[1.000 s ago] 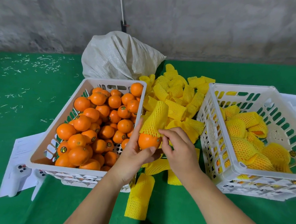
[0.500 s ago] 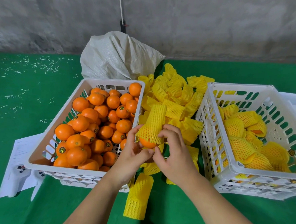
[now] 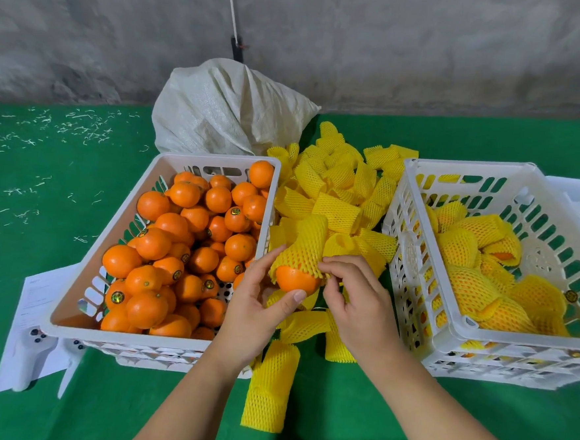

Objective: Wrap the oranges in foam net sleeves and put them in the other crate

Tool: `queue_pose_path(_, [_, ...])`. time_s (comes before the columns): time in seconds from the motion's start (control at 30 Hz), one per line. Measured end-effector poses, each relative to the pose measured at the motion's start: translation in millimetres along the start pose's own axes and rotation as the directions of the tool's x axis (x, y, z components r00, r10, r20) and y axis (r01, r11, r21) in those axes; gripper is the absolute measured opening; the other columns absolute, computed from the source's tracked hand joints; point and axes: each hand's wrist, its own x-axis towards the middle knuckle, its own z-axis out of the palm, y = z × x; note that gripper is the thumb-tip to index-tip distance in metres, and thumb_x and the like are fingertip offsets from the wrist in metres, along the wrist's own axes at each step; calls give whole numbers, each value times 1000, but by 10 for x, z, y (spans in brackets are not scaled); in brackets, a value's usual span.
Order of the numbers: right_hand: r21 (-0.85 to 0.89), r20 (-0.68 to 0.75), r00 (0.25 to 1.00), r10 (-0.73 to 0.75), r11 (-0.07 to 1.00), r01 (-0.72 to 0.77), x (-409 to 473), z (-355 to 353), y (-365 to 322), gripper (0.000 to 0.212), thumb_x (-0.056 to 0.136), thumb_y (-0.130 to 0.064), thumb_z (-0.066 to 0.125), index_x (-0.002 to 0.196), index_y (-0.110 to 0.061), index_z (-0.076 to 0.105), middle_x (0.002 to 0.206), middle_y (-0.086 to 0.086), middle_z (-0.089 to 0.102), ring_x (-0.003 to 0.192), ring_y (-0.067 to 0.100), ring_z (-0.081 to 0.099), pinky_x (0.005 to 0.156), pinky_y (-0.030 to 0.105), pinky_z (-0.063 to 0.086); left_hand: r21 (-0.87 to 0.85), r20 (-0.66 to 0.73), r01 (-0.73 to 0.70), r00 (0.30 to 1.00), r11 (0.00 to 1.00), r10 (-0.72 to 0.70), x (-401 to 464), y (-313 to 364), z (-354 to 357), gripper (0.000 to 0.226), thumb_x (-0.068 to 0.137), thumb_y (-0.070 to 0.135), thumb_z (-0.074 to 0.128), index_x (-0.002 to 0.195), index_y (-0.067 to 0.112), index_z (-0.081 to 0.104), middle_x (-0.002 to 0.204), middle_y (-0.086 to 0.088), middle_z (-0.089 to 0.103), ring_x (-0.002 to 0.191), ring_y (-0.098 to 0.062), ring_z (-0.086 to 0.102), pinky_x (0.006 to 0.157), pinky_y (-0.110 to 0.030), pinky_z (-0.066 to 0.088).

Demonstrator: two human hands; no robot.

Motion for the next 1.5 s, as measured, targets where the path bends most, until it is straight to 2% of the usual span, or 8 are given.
queue_pose_path(0.37, [-116,-36,991,-125,986,120,-118,170,-185,15,100,-7,59,107,-7,72,107,7,66,101,22,66,84,30,57,36,-271,-137,952,990,142,-44,-9,106,53,90,31,82,135,28,55,124,6,68,112,-18,69,89,-28,58])
queue_pose_path(0.5, [-70,-5,1000,-10,998,10,-18,207,-253,29,88,-1,66,112,-15,58,112,4,58,104,22,60,84,28,53,37,-144,-96,985,995,100,-10,-31,15,68,93,31,83,147,30,42,133,13,64,122,-14,65,96,-28,56])
queue_pose_path(0.73, [-76,-6,997,-73,994,73,33,99,-196,24,94,-8,56,111,-4,72,116,3,54,107,23,63,84,29,57,45,-109,-56,992,997,60,9,-119,3,81,87,29,90,153,25,43,141,-14,60,128,-37,63,104,-62,53])
queue_pose_path(0.9, [-88,-49,990,-129,988,124,-90,110,-168,17,95,-7,57,102,-4,72,114,5,55,106,23,64,83,30,58,61,-172,-93,980,994,102,-22,-104,51,68,87,4,82,142,29,49,121,2,70,102,-19,72,83,-32,62])
queue_pose_path(1.07, [-121,-67,990,-125,986,117,-162,156,-250,16,95,-8,57,103,-6,71,112,6,55,103,25,64,86,29,57,101,-220,-104,968,989,124,-7,-88,64,71,86,-9,78,141,27,50,124,7,67,111,-18,69,85,-25,58])
queue_pose_path(1.23, [-236,31,1000,5,972,2,-115,163,-359,26,88,-23,68,111,-14,65,117,5,51,107,26,53,83,32,51,240,-208,-99,966,966,151,-22,-100,37,79,84,11,83,148,38,45,146,7,54,136,-21,56,110,-42,50])
queue_pose_path(1.37, [-282,126,991,-33,957,68,-97,163,-362,43,94,-31,68,135,-27,57,130,4,47,112,27,48,86,27,46,435,-155,-156,957,887,244,-54,-40,74,76,81,30,77,141,59,40,139,30,43,135,-3,45,105,-10,36])
queue_pose_path(1.5, [-175,101,985,-142,972,158,-38,67,-255,30,100,-18,63,128,-11,70,119,8,59,104,27,57,84,31,52,390,-173,-169,952,905,253,-57,-56,79,71,83,37,81,143,47,44,142,16,47,140,-17,48,113,-25,42])
